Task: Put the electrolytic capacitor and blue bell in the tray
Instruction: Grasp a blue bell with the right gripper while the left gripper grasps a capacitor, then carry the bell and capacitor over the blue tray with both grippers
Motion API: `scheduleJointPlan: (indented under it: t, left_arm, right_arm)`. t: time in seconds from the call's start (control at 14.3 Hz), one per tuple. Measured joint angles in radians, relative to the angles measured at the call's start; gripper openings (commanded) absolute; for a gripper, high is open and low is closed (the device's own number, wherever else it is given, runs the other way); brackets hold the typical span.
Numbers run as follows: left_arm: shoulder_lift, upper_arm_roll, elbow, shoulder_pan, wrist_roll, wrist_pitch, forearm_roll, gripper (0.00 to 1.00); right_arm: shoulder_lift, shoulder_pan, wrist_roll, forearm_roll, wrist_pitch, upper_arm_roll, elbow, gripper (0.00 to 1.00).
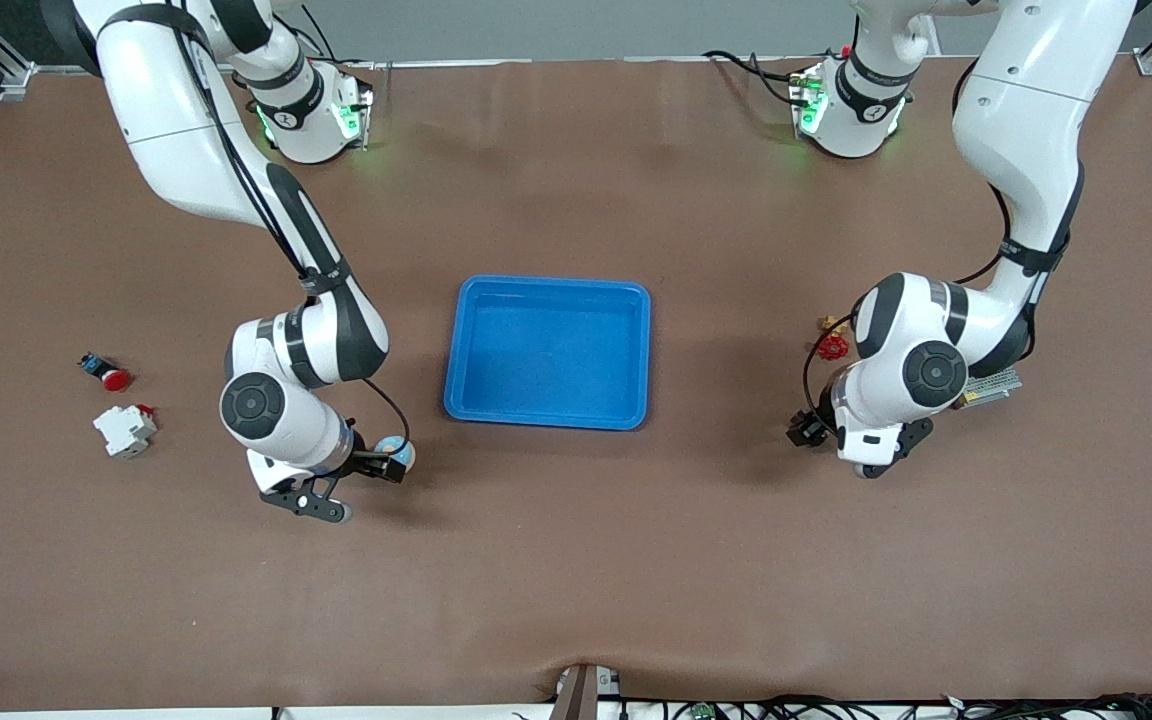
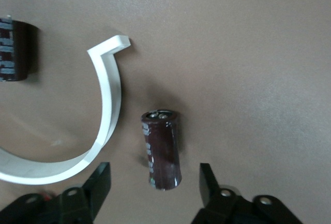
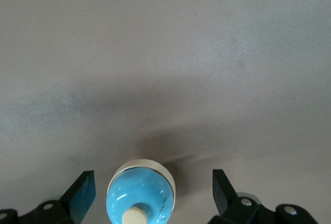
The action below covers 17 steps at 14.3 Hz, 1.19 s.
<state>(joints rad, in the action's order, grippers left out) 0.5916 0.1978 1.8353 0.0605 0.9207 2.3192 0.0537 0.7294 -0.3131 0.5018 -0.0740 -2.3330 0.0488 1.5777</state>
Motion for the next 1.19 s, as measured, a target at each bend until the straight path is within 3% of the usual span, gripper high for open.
scheduleJointPlan:
  t: [0.21,0.42,0.77,0.84,0.98,1.19]
  left_arm:
    - [0.020,-0.003,-0.002,0.000,0.007,0.038,0.000,0.57]
    - [0.034,-0.004,-0.003,0.001,0.023,0.057,0.000,0.51]
    - [0.042,-0.003,-0.008,0.002,0.029,0.063,0.000,0.04]
    - [0.042,-0.002,-0.011,0.003,0.031,0.063,0.000,0.00]
    - [0.041,0.002,-0.020,0.017,0.059,0.063,0.000,0.00]
    - [0.030,0.005,-0.032,0.058,0.105,0.051,0.000,0.00]
  right_arm:
    - [0.004,-0.006,0.001,0.000,0.000,-0.003,0.000,1.00]
    - [0.017,-0.015,0.003,0.000,0.000,-0.004,0.000,1.00]
    - [0.035,-0.023,0.004,0.000,0.000,-0.004,0.000,1.00]
    - [0.036,-0.023,0.004,0.000,0.000,-0.004,0.000,1.00]
    - [0.037,-0.024,0.004,0.000,0.000,-0.004,0.003,0.69]
    - [0.036,-0.034,0.004,0.000,0.000,-0.004,0.006,0.10]
